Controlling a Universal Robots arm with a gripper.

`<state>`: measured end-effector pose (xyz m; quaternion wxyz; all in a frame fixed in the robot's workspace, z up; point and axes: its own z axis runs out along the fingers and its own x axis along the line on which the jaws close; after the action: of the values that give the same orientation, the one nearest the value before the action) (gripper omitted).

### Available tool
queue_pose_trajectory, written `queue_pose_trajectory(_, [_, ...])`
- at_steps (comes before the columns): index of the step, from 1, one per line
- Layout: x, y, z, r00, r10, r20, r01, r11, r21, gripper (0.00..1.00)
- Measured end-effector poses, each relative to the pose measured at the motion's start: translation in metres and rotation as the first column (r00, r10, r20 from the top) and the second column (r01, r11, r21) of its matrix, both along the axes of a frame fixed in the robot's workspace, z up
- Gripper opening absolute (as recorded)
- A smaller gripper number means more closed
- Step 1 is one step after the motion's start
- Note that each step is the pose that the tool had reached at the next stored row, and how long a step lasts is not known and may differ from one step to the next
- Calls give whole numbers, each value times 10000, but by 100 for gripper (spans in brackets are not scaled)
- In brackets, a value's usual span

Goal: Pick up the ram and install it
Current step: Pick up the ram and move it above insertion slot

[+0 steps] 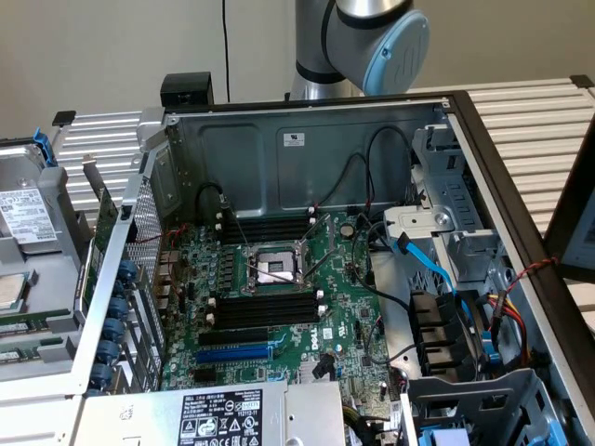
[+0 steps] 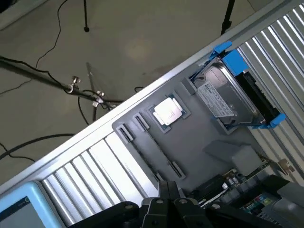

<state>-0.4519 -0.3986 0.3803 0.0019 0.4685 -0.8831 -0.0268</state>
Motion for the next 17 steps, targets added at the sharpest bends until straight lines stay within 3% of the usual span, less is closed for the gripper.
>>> queue_pose_trajectory(4, [0, 0, -1, 9974, 724, 0, -724, 9974, 0, 10])
queue_pose_trajectory(8, [-3, 0, 0, 9895, 1444, -1, -1444, 9895, -1, 10])
queue_pose_trajectory(12, [-9, 0, 0, 9766, 2150, -1, -2150, 9766, -1, 10])
queue_pose_trajectory(17, [-18, 0, 0, 9543, 2988, 0, -2988, 9543, -1, 10])
